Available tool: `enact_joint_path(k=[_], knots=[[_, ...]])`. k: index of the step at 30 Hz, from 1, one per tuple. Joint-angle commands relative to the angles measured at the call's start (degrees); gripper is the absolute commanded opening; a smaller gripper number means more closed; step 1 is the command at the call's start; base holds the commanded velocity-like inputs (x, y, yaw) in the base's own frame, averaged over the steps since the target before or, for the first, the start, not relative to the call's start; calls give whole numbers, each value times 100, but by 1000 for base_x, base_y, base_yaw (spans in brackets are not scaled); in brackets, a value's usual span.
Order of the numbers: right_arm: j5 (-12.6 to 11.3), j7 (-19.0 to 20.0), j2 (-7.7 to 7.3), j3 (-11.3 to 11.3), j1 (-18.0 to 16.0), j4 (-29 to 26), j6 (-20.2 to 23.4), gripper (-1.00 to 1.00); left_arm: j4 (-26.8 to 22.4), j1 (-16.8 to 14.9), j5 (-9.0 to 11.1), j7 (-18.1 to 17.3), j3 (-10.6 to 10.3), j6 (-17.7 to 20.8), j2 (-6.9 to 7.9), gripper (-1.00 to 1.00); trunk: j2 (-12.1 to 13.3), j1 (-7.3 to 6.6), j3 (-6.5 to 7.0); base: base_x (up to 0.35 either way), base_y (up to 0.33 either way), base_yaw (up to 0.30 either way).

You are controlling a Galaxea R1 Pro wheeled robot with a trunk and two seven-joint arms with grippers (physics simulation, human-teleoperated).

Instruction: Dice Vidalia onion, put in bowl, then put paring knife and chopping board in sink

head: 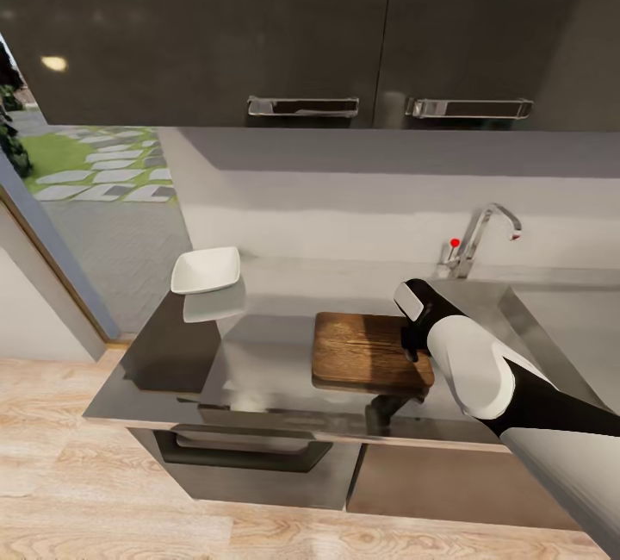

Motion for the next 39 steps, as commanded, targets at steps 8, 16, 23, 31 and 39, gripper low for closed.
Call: enact_joint_path(k=[8,16,23,31,39], knots=[[41,-9,4,-48,-5,-9,28,-100,-11,3,0,-3,-5,-3,2,100,-10,3,-12,0,0,0],[41,-4,5,-48,-5,-9,28,-100,-11,3,0,-3,-6,-3,0,100,-10,3,-12,0,0,0],[41,-7,4,-48,-5,-9,28,-100,-11,3,0,-3,-5,-3,0,100,-10,3,-26,0,0,0],[41,-8,5,-48,-5,-9,28,100,-11,3,0,-3,-5,-3,0,100,-10,3,-28,0,0,0],[41,-15,5,-48,-5,-9,28,100,-11,3,0,-3,-5,-3,0,100,-10,3,-28,0,0,0]])
